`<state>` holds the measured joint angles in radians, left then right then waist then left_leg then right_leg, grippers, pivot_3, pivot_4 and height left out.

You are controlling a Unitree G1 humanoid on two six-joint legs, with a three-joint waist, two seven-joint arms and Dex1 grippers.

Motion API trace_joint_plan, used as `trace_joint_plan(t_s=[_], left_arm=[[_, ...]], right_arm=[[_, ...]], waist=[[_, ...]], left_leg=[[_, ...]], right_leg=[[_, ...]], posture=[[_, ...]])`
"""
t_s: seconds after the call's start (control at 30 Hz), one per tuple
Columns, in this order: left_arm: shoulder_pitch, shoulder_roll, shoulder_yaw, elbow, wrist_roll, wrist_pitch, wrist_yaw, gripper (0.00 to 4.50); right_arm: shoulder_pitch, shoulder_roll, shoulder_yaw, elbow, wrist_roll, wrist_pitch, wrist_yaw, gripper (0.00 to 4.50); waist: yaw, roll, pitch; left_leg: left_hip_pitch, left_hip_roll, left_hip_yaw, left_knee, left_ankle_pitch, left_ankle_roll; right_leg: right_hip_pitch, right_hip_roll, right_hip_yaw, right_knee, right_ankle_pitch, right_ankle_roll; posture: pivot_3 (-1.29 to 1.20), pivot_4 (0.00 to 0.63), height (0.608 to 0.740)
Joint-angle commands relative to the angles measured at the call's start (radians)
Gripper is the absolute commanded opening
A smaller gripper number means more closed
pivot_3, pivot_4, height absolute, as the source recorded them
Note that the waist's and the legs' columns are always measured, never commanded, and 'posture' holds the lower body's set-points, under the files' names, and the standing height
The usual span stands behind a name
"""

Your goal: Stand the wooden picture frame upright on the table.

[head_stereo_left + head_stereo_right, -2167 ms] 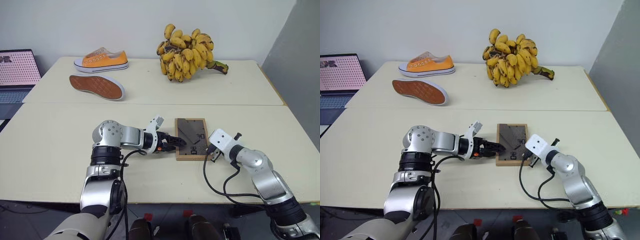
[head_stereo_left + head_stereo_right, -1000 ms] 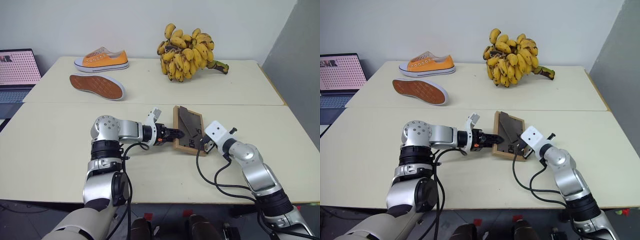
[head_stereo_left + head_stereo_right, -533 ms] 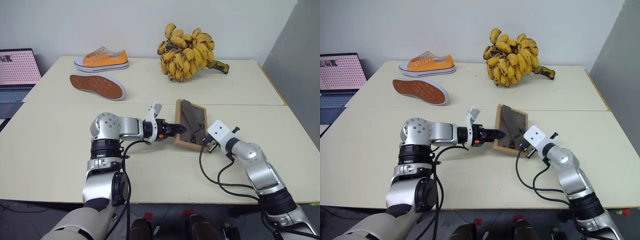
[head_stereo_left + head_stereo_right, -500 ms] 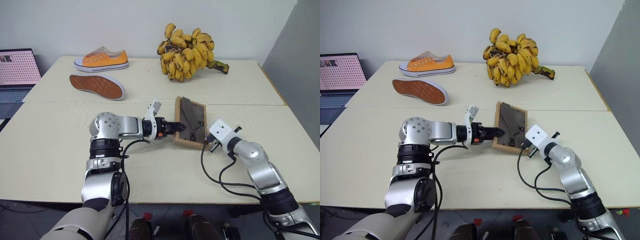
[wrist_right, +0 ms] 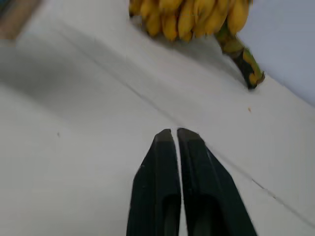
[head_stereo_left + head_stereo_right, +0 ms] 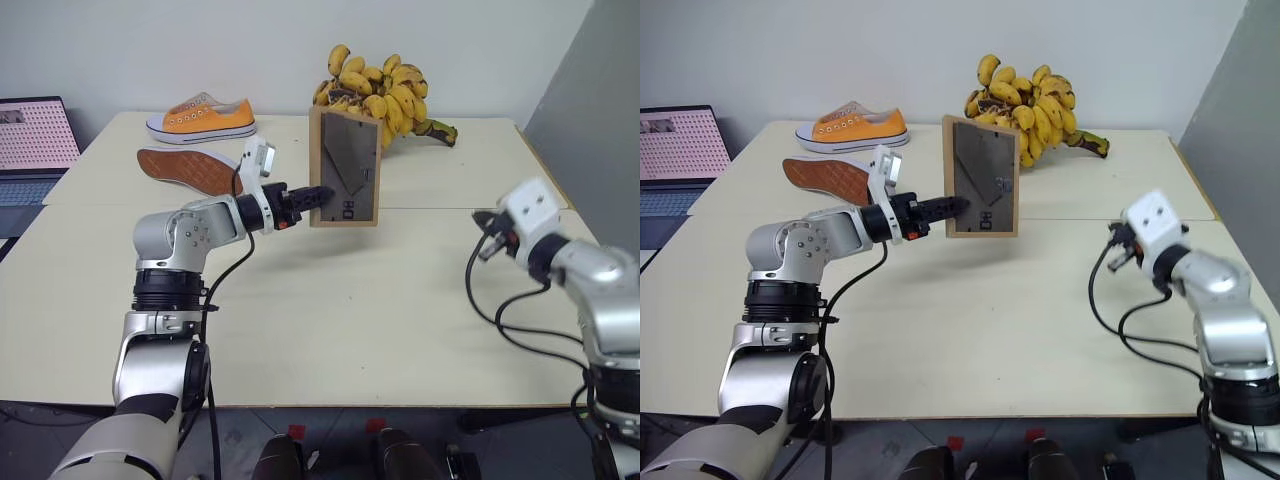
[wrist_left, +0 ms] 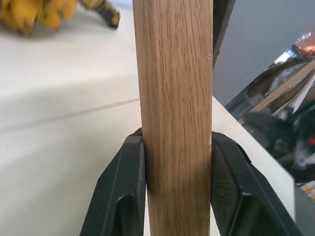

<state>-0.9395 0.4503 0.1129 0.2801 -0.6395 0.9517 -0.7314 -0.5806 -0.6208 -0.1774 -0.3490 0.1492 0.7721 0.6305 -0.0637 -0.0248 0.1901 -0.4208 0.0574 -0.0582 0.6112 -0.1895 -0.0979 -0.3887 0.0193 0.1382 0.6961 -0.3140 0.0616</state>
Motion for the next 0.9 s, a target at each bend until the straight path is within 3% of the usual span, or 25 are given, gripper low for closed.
trace_joint_plan(t_s=[0.03, 0.33, 0.9], left_arm=[[-0.016, 0.005, -0.012, -0.086, -0.008, -0.031, -0.046, 1.33], [-0.027, 0.000, -0.018, -0.167, -0.044, 0.006, -0.076, 1.33], [-0.036, -0.003, -0.026, -0.235, -0.066, 0.046, -0.077, 1.33]], right_arm=[[-0.142, 0.053, -0.038, -0.129, 0.141, 0.167, -0.035, 1.18], [-0.326, 0.218, -0.005, -0.131, 0.271, 0.317, -0.158, 3.29], [-0.380, 0.352, 0.000, -0.019, 0.357, 0.302, -0.277, 3.29]], waist=[[0.003, 0.000, 0.000], [0.007, 0.001, 0.001], [0.006, 0.001, 0.001]], left_leg=[[0.000, 0.000, -0.001, 0.000, 0.000, 0.000], [-0.009, -0.001, -0.010, 0.002, 0.000, 0.000], [-0.010, -0.001, -0.014, 0.002, 0.000, 0.000]], right_leg=[[0.000, 0.000, -0.001, 0.000, 0.000, 0.000], [-0.002, -0.002, -0.012, -0.002, 0.000, 0.000], [-0.002, -0.002, -0.016, -0.001, 0.000, -0.001]], posture=[[0.00, 0.150, 0.740], [0.00, 0.150, 0.740], [0.00, 0.150, 0.740]])
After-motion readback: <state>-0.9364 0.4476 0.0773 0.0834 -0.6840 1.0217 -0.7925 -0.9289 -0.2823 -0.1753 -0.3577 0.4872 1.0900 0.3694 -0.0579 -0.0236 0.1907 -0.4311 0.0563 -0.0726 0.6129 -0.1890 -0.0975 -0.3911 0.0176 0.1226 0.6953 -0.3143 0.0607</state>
